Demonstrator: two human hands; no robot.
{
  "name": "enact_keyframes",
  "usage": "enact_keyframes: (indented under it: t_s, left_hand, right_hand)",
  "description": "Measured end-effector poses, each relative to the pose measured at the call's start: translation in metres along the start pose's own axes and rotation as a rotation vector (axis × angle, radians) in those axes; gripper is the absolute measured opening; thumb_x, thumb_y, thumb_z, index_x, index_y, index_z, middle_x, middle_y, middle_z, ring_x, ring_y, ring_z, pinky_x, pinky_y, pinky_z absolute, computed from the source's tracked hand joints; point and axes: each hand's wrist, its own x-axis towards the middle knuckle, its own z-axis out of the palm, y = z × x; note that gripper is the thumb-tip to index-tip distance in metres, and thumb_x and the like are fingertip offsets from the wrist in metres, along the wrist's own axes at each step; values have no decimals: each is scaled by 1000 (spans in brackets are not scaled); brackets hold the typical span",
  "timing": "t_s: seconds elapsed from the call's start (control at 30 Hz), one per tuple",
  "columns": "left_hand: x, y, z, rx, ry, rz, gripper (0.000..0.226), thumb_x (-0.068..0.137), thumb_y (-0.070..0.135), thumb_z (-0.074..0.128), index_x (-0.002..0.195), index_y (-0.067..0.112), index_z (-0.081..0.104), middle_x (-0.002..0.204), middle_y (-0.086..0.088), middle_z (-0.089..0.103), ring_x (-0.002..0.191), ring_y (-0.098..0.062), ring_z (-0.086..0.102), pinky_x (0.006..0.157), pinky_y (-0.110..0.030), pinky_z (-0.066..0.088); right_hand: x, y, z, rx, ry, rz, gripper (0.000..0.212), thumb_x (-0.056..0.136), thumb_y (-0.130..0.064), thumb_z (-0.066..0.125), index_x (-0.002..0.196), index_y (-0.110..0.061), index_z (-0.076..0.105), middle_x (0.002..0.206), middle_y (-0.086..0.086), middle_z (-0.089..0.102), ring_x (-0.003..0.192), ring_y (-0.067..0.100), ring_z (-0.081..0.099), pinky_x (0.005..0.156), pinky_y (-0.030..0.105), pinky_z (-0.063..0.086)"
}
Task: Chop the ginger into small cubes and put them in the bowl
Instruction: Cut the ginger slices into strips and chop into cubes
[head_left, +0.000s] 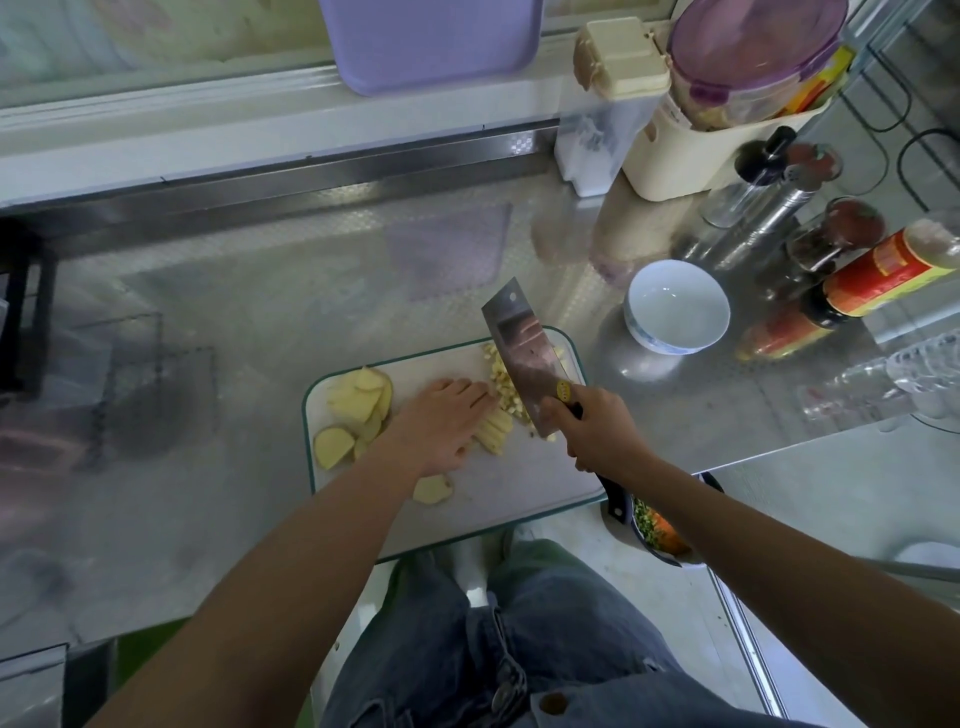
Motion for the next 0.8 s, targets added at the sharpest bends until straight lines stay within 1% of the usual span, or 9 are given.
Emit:
enact_keyframes:
  t_s: [0.07, 0.17, 0.33, 0.4, 0.53, 0.6, 0.7, 0.73, 0.8]
  left_hand:
    - [-5, 1, 1, -13, 17, -24, 57, 80, 31, 58, 132, 15, 40, 129, -5, 43, 117, -24, 44, 101, -37, 35]
    - [-15, 5, 5, -35, 47, -102, 50, 84, 31, 55, 129, 14, 43, 128, -6, 44, 115, -25, 44, 99, -36, 35]
    - [-13, 24, 2, -81, 103, -235, 59, 86, 41, 57, 134, 14, 37, 134, -6, 40, 122, -25, 40, 106, -37, 33]
    - [-7, 32, -2, -74, 105, -253, 56, 87, 36, 57, 133, 12, 37, 130, -6, 43, 119, -25, 41, 108, -40, 32]
    - [-1, 34, -4, -47, 83, -275, 40, 91, 26, 51, 126, 10, 42, 123, -8, 44, 114, -26, 43, 102, -41, 36]
    - [-1, 32, -3, -48, 78, -267, 38, 91, 25, 50, 125, 9, 42, 123, -8, 45, 113, -26, 44, 101, -40, 37]
    - [-3, 34, 0, -52, 87, -269, 38, 93, 26, 48, 125, 9, 42, 122, -9, 46, 112, -25, 44, 104, -40, 37]
    - [-4, 35, 1, -66, 96, -290, 37, 93, 26, 48, 124, 9, 42, 122, -8, 46, 112, -25, 44, 105, -39, 36]
    - [-7, 36, 4, -99, 121, -356, 33, 92, 27, 48, 121, 11, 44, 120, -8, 47, 111, -24, 45, 101, -36, 37]
  right_hand:
    - [0, -1, 1, -7, -5, -1, 30, 97, -30, 52, 82, -6, 62, 51, 5, 57, 32, 11, 52, 36, 24, 46]
    - [0, -2, 3, -34, -21, -7, 30, 97, -31, 51, 81, -7, 59, 52, 5, 57, 31, 9, 51, 35, 22, 42]
    - [0, -6, 10, -90, -24, -34, 29, 97, -32, 51, 81, -9, 58, 55, 6, 59, 31, 9, 52, 35, 19, 41]
    - [0, -6, 10, -95, -18, -35, 28, 97, -32, 51, 80, -11, 58, 56, 5, 59, 32, 9, 53, 35, 18, 41]
    - [-1, -3, 8, -100, -6, -31, 28, 97, -33, 51, 78, -13, 58, 56, 4, 58, 33, 8, 53, 36, 17, 40]
    - [-2, -1, 7, -95, -7, -23, 28, 97, -33, 51, 78, -14, 58, 54, 3, 58, 33, 8, 53, 36, 16, 40]
    - [-3, 2, 6, -85, -15, -17, 28, 97, -33, 51, 79, -13, 59, 52, 2, 58, 32, 9, 54, 36, 17, 42]
    - [-4, 3, 6, -87, -21, -14, 29, 97, -33, 51, 80, -12, 60, 52, 2, 58, 33, 10, 54, 36, 17, 42]
    - [-3, 3, 8, -96, -33, -12, 30, 96, -33, 51, 80, -10, 60, 52, 3, 58, 33, 9, 54, 36, 17, 42]
